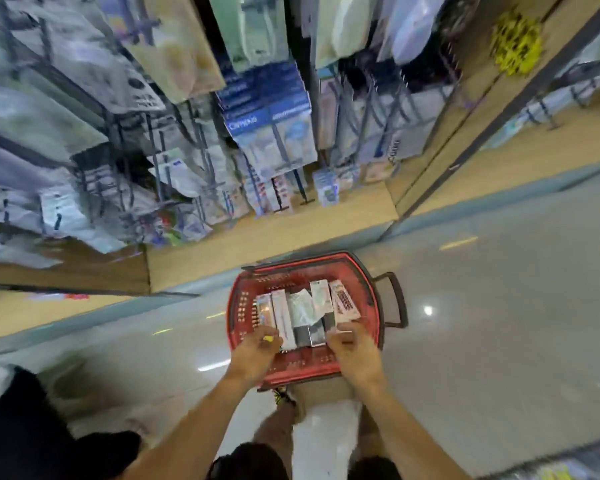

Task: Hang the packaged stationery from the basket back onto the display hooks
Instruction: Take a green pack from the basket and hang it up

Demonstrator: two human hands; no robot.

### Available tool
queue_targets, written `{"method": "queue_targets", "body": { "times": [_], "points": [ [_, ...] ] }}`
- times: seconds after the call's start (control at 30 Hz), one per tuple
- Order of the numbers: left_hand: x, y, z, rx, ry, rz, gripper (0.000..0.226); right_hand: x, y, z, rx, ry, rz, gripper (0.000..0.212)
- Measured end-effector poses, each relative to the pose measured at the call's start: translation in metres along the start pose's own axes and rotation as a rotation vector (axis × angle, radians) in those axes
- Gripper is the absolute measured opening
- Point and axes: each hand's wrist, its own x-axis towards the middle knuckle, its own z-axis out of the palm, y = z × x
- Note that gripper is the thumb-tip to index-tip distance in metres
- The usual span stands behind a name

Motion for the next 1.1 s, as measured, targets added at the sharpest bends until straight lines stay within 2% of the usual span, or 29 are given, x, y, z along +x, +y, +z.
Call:
{"method": "queue_targets", "body": {
  "times": [0.17, 0.33, 0.4, 0.5, 0.67, 0.77, 0.87, 1.0, 1.1],
  "points": [
    [0.106, -0.055, 0.063, -0.033, -0.016, -0.055, 0.016, 0.098, 0.071, 0.053, -0.036, 0.004, 0.099, 0.017],
    [0.219, -0.112, 0.139, -0.038, -0.062, -0.132, 0.031, 0.22, 0.157, 0.105, -0.237, -0.089, 0.129, 0.038],
    [0.256, -0.14, 0.168, -0.072, -0.057, -0.171, 0.041, 0.265, 0.183, 0.122, -0.339, -0.112, 0.135, 0.054],
    [0.303, -0.173, 0.199, -0.079, 0.005, -0.237, 0.03, 0.326, 0.215, 0.144, -0.417, -0.139, 0.061, 0.064],
    [0.374, -0.205, 0.235, -0.027, 0.107, -0.157, 0.04, 0.403, 0.248, 0.176, -0.64, -0.038, -0.031, 0.078],
    [0.403, -0.211, 0.247, 0.009, 0.128, -0.111, 0.05, 0.423, 0.259, 0.189, -0.749, -0.023, -0.019, 0.076],
    [0.422, -0.214, 0.258, -0.001, 0.153, -0.112, 0.046, 0.432, 0.268, 0.198, -0.805, 0.022, -0.074, 0.068],
    [0.433, -0.214, 0.267, 0.021, 0.176, -0.121, 0.047, 0.433, 0.275, 0.201, -0.745, 0.093, -0.117, 0.061],
    [0.43, -0.219, 0.272, 0.042, 0.195, -0.063, 0.05, 0.423, 0.285, 0.202, -0.748, 0.076, -0.17, 0.042]
  ]
}}
